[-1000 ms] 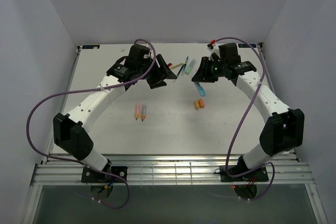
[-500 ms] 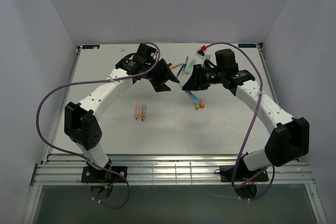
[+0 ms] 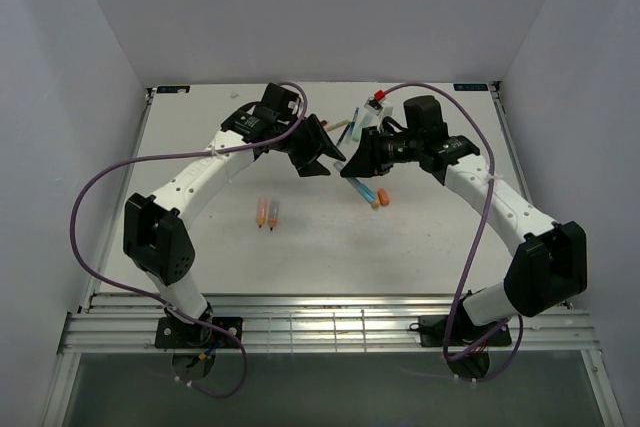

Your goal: Open the pen caps

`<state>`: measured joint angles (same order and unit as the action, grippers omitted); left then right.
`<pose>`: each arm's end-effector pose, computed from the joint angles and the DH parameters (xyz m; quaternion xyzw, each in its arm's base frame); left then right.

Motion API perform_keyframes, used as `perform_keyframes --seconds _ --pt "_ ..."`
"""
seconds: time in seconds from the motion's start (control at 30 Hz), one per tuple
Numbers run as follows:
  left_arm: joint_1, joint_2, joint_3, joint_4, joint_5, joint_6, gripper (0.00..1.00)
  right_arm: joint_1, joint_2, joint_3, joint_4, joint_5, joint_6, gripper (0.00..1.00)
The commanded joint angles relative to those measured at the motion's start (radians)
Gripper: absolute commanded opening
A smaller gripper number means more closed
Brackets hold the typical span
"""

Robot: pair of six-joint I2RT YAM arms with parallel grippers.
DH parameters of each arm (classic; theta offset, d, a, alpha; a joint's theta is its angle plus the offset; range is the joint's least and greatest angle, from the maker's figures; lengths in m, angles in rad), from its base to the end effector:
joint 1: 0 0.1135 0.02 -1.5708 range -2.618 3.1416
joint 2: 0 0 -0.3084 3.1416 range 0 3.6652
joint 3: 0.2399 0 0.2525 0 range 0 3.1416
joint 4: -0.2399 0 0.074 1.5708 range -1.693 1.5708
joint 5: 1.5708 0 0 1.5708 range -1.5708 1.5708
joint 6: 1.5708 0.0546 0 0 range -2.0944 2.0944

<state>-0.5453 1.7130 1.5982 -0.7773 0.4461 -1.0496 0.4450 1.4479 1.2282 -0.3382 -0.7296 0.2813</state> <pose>0.3226 -0.2233 0.3544 -0.1581 0.9089 -0.3780 0.0775 0.2840 0.1757 0.3640 -0.2393 0.8000 0.4526 0.3128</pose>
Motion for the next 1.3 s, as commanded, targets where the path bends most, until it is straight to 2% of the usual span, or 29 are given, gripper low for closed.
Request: perform_keyframes --seconds 0.0,0.47,0.53,0.8,0.93,0.97,1.0,1.03,1.07,1.1,1.13,1.2,1.27 --pt "-0.002 -0.043 -0.009 0.023 0.048 -0.02 0.62 0.014 0.006 0.002 0.07 -0.036 0.004 0.08" --pt "-0.002 -0.059 -0.041 0.05 0.089 -0.021 0.43 0.017 0.029 0.002 0.111 -0.051 0.03 0.08" --pt "-0.002 -0.058 -0.043 0.052 0.101 -0.009 0.37 0.017 0.032 0.01 0.111 -0.05 0.03 0.08" --pt "-0.002 -0.056 -0.053 0.055 0.141 0.014 0.33 0.018 0.055 0.03 0.111 -0.073 0.029 0.08" --pt "-0.002 -0.053 -0.053 0.056 0.157 0.031 0.16 0.017 0.065 0.039 0.11 -0.079 0.035 0.08" --pt "-0.002 -0.055 -0.055 0.056 0.158 0.033 0.06 0.017 0.069 0.042 0.108 -0.08 0.035 0.08" --pt "-0.002 -0.056 -0.06 0.056 0.158 0.036 0.01 0.017 0.071 0.043 0.104 -0.079 0.035 0.12" --pt "-0.002 -0.058 -0.063 0.056 0.154 0.036 0.0 0.018 0.072 0.045 0.096 -0.074 0.033 0.18" --pt "-0.001 -0.062 -0.066 0.055 0.146 0.036 0.0 0.017 0.071 0.047 0.076 -0.064 0.029 0.27" --pt "-0.001 -0.069 -0.072 0.056 0.14 0.034 0.0 0.017 0.069 0.045 0.065 -0.057 0.022 0.43" --pt "0.002 -0.072 -0.075 0.056 0.123 0.033 0.0 0.018 0.059 0.044 0.055 -0.054 0.016 0.48" --pt "0.011 -0.088 -0.081 0.052 0.1 0.031 0.0 0.017 0.043 0.025 0.022 -0.044 -0.002 0.57" --pt "0.019 -0.101 -0.081 0.05 0.063 0.033 0.0 0.017 0.011 0.002 -0.016 -0.037 -0.027 0.59"
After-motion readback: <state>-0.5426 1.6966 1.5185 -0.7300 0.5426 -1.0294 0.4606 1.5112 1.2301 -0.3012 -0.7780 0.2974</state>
